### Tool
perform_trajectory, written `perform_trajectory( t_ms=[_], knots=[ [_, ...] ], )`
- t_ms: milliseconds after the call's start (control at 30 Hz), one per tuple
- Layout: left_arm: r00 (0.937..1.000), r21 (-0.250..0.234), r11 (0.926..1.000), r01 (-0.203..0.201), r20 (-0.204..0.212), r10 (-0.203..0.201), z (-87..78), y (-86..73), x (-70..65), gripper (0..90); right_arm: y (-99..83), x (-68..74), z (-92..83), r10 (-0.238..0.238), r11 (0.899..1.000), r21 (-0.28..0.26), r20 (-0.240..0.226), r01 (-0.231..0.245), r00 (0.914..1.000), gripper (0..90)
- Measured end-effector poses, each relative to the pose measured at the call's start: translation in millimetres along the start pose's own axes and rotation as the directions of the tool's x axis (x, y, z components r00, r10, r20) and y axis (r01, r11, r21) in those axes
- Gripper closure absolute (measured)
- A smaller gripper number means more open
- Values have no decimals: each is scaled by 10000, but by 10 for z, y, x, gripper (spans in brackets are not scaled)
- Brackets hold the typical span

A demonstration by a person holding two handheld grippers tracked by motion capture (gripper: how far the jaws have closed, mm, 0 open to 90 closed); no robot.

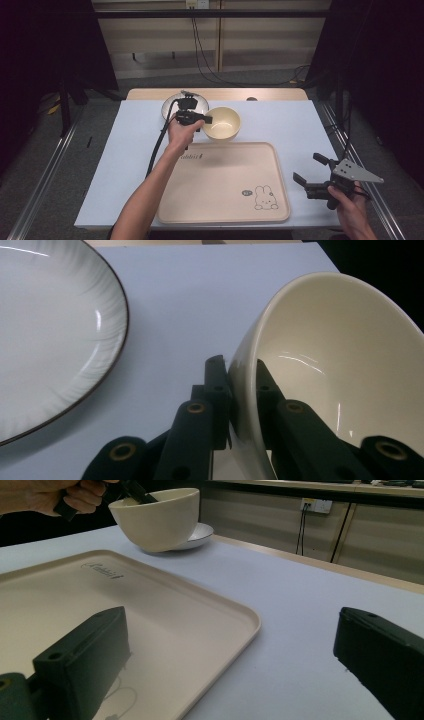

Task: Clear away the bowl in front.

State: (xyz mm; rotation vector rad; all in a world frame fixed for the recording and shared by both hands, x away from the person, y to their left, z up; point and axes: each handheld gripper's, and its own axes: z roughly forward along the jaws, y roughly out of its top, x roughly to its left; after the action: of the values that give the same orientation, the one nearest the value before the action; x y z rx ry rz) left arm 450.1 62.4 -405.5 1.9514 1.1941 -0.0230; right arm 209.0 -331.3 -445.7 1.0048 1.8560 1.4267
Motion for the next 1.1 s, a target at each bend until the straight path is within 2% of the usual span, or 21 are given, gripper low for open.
perform_trajectory(
  t_ms=[200,300,400,700,767,900,933,1000,1067,1100],
  knots=[
    [9993,132,9995,-270,249,266,105,-22,-131,827,-2,5,1,45,10000,22,-27,-45,10000,11],
    [9987,128,9996,-249,437,243,169,-37,-204,827,-2,8,0,27,10000,21,-17,-27,10000,11],
    [9978,291,9985,-455,491,440,220,-40,-264,827,-2,7,2,35,10000,29,-20,-35,10000,11],
    [9951,492,9960,-747,691,712,408,-58,-486,826,-2,10,2,41,10000,-26,-42,-41,10000,11],
    [9947,482,9964,-702,791,663,439,-64,-518,827,-2,2,0,-24,10000,-35,-20,24,10000,11],
    [9934,593,9944,-871,800,822,506,-78,-605,827,-3,12,5,19,10000,-1,6,-19,10000,11],
    [9915,733,9920,-1029,877,964,523,-75,-614,827,-3,11,6,16,10000,12,-54,-16,10000,11],
    [9922,711,9929,-949,877,885,572,-80,-655,826,-1,11,2,65,10000,5,-33,-65,10000,11],
    [9905,840,9905,-1086,940,1006,610,-80,-675,826,-2,8,3,28,10000,-30,-35,-28,10000,11],
    [9911,779,9921,-985,971,908,638,-87,-693,827,-2,8,3,33,10000,0,-13,-33,10000,11]
  ],
)
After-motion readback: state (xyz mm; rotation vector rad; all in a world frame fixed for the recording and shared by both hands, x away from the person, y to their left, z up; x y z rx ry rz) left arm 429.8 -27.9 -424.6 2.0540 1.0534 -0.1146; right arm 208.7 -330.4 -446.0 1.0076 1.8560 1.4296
